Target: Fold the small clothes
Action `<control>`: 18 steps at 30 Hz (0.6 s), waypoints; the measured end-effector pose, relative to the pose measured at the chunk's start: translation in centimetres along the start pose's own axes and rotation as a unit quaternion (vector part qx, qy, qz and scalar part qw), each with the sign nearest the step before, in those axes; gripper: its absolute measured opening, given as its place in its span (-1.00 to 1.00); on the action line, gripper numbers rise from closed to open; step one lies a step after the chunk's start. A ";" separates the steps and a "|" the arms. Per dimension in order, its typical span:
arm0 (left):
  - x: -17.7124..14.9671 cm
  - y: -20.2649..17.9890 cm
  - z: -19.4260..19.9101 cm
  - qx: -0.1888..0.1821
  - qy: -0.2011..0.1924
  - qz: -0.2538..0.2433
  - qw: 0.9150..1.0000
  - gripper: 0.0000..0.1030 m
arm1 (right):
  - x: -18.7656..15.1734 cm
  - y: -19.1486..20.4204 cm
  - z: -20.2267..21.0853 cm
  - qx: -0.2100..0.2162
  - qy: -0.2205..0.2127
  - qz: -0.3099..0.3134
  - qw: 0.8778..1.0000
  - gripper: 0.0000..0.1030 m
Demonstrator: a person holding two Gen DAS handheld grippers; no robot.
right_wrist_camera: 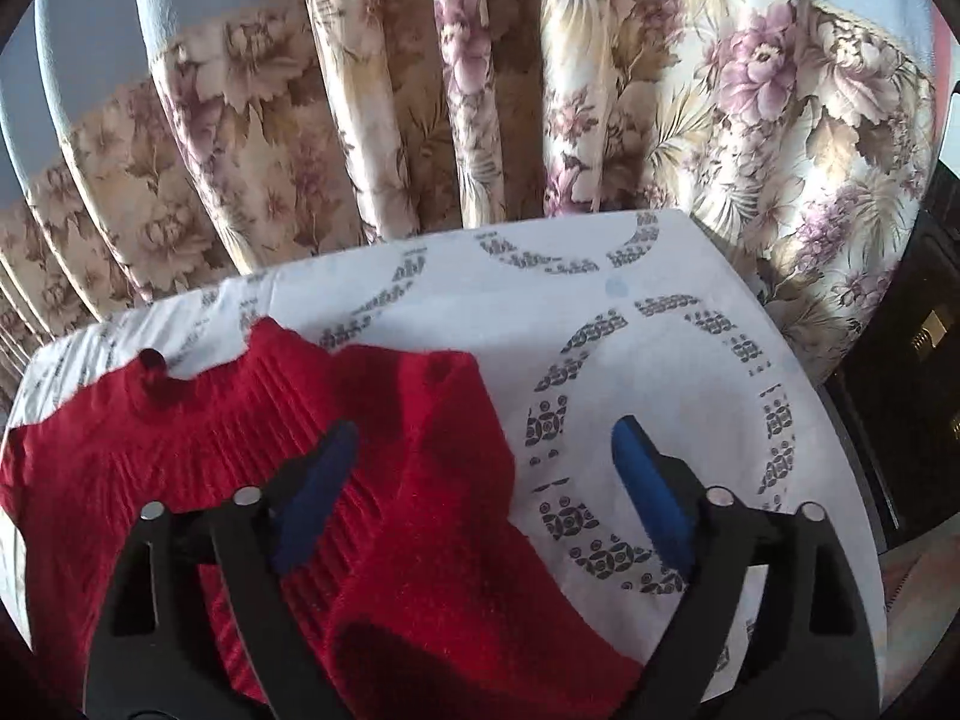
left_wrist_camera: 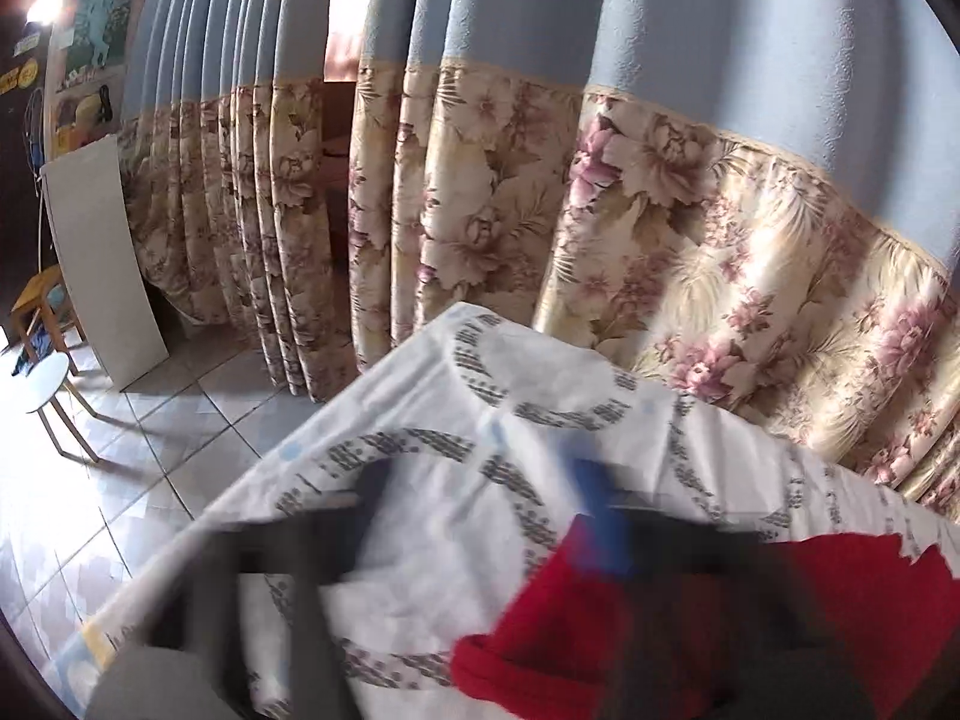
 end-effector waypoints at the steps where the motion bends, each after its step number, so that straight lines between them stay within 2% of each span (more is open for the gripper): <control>1: -0.2 -0.7 0.1 -0.004 0.000 -0.005 1.000 0.44 | 0.0 0.1 0.2 0.000 -0.001 0.003 1.000 0.72; 5: -1.9 -3.0 -1.1 -0.020 0.030 -0.038 0.999 0.57 | -0.3 -0.5 1.0 -0.010 -0.003 0.011 1.000 0.83; 10: -4.4 -3.8 -3.3 -0.015 0.074 -0.065 0.995 0.59 | -1.7 -2.3 1.3 -0.003 0.013 0.001 1.000 0.84; 14: -6.0 -3.0 -4.4 -0.008 0.099 -0.055 0.994 0.59 | -3.3 -1.6 0.7 0.060 0.066 0.010 0.996 0.79; 18: -6.6 -2.7 -4.2 -0.007 0.099 -0.058 0.993 0.59 | -5.1 -0.4 4.0 0.068 0.046 0.045 0.996 0.77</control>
Point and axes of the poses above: each gripper's, at about its wrist camera, not at the fingertips, and z roughly against the way its jaws point, y to its left, x to its top, the point moved 6 cm from there along -z, roughly the way its jaws point
